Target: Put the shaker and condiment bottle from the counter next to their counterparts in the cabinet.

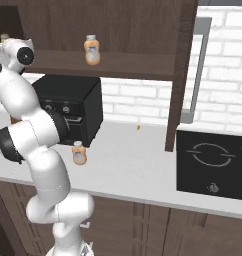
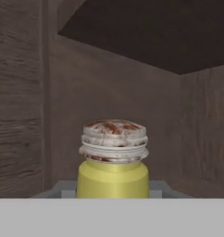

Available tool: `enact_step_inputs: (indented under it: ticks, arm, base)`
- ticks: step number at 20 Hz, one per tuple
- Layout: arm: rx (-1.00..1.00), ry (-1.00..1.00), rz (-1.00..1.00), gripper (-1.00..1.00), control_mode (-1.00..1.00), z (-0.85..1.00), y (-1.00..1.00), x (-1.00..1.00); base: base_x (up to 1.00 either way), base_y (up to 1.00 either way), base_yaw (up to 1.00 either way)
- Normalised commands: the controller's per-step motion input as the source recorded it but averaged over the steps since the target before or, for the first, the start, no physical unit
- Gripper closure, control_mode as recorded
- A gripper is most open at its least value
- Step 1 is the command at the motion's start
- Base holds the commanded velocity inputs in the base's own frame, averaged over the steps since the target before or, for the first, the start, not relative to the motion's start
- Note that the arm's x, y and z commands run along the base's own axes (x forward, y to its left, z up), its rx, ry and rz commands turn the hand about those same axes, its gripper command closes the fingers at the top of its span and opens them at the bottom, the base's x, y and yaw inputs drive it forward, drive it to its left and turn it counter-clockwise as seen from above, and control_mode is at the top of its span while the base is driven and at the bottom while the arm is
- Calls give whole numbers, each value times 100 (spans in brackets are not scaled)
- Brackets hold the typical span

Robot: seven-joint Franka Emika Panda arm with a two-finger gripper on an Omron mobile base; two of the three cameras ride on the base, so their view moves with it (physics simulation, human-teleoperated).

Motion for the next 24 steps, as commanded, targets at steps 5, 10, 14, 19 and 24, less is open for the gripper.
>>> enact_step_inputs:
  ticks: [5, 10, 14, 19, 24]
  arm:
    - [0, -7, 28, 100, -100, -10, -7, 29]
    - [0, -1, 4, 100, -100, 0, -2, 0]
    - [0, 0, 0, 100, -100, 0, 0, 5]
    - [0, 0, 0, 100, -100, 0, 9, 15]
    - [0, 0, 0, -100, -100, 0, 23, 40]
  base:
    - [0, 0, 0]
    - [0, 0, 0]
    - [0, 0, 0]
    - [0, 0, 0]
    - [0, 0, 0]
